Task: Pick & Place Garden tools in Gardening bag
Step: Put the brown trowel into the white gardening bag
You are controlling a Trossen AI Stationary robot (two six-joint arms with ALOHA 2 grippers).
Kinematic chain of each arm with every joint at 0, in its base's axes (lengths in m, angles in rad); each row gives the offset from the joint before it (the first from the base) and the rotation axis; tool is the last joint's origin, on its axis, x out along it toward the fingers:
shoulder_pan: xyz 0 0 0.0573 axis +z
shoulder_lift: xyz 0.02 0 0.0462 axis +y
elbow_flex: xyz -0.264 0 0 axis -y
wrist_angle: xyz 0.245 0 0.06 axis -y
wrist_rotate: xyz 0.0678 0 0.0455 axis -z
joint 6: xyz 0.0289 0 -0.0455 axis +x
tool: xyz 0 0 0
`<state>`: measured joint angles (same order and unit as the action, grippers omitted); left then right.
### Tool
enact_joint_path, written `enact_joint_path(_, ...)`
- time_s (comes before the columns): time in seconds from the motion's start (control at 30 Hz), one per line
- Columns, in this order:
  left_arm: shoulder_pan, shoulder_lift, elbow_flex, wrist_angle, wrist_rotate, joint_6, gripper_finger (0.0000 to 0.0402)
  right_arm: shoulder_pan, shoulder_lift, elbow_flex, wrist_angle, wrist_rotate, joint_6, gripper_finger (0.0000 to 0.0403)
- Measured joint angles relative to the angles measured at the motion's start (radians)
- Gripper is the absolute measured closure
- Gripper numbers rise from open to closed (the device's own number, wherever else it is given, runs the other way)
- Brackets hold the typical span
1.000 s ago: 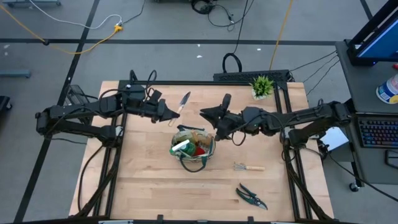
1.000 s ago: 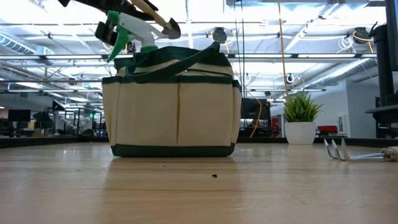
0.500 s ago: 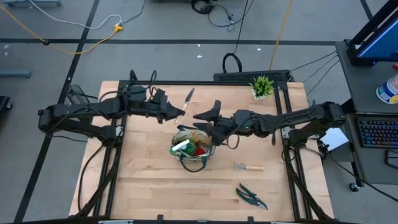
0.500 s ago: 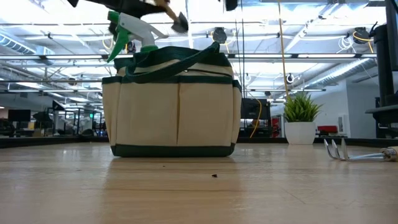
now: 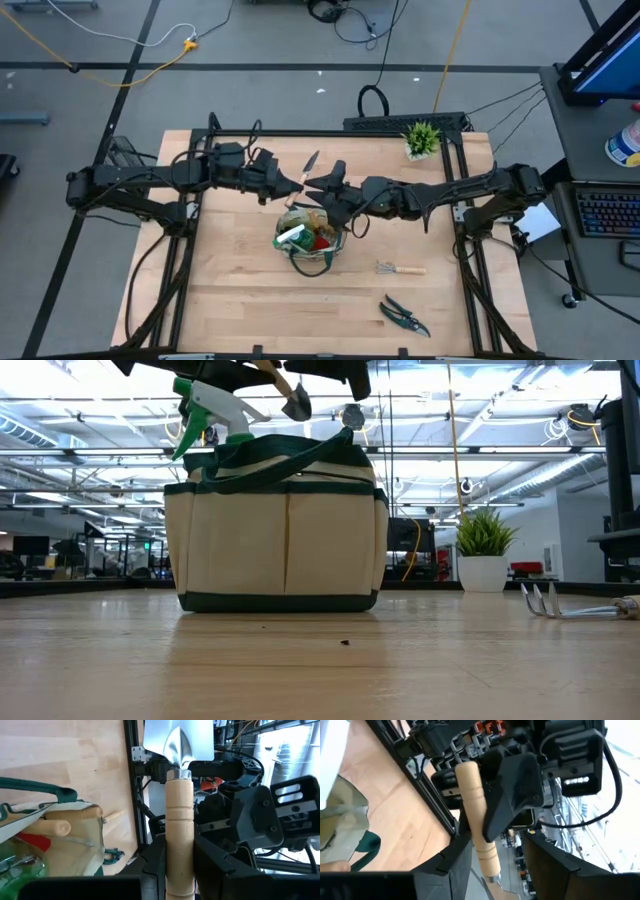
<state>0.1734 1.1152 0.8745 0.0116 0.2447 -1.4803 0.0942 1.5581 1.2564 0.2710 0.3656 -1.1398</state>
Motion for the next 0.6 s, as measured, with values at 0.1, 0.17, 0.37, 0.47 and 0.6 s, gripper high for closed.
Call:
enact_joint_path(0.1,0.000,0.000,0.000,0.000,0.001,-0.011,0.0327,-0.010,0.012,0.000,0.007,0.000,0.007,0.0234)
enact_joint_path(0.17,-0.001,0.000,0.000,0.000,0.008,-0.021,0.0327,-0.012,0.015,-0.001,-0.007,-0.001,0.008,0.0234)
enact_joint_path(0.37,-0.006,0.000,0.000,-0.005,0.006,-0.034,0.0327,-0.022,0.048,-0.003,0.003,-0.003,0.000,0.0234)
enact_joint_path(0.47,-0.012,0.023,-0.001,0.006,0.008,-0.045,0.0327,-0.024,0.059,0.000,0.010,-0.004,-0.001,0.0234)
enact_joint_path(0.6,-0.013,0.051,-0.001,0.020,0.023,-0.050,0.0327,-0.029,0.082,-0.001,0.007,-0.003,0.007,0.0234)
